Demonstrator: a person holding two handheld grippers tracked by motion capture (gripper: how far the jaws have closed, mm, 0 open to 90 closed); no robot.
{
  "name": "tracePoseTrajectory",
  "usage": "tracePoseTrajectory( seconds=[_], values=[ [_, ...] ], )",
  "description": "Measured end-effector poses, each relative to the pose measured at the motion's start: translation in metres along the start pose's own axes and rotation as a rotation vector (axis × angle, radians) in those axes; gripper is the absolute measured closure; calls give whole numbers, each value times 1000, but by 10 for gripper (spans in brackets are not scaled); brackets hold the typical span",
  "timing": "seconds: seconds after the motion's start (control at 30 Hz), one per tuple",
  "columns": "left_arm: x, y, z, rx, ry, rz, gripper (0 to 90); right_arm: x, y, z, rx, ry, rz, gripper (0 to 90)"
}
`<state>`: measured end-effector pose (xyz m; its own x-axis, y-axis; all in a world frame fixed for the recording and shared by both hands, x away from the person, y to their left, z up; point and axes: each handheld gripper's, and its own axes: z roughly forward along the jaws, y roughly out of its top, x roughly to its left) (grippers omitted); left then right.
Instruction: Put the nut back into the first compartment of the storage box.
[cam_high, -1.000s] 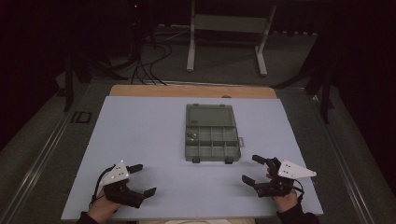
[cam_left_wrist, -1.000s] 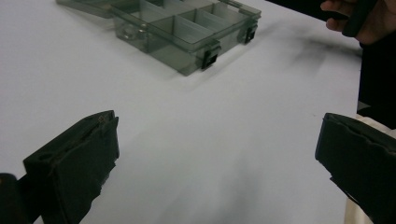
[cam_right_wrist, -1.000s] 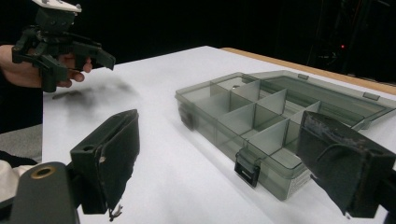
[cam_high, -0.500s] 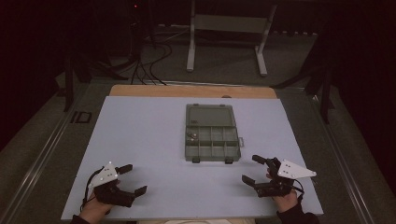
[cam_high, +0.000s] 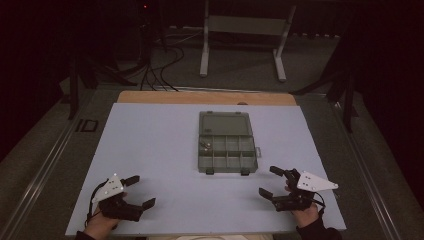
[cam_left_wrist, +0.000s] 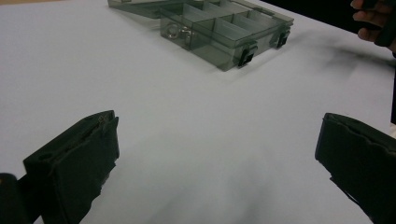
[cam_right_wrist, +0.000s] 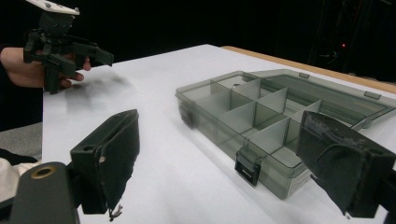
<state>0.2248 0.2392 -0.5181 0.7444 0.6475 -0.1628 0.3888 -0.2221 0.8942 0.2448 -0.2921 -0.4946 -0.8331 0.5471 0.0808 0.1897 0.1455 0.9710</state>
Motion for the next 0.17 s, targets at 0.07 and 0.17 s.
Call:
tracePoseTrajectory(
  seconds=[0.07,0.17],
  values=[
    [0,0,0,2,1,3,3,0,0,0,0,1,0,136],
    [0,0,1,4,1,1,3,0,0,0,-1,3,4,136]
  ],
)
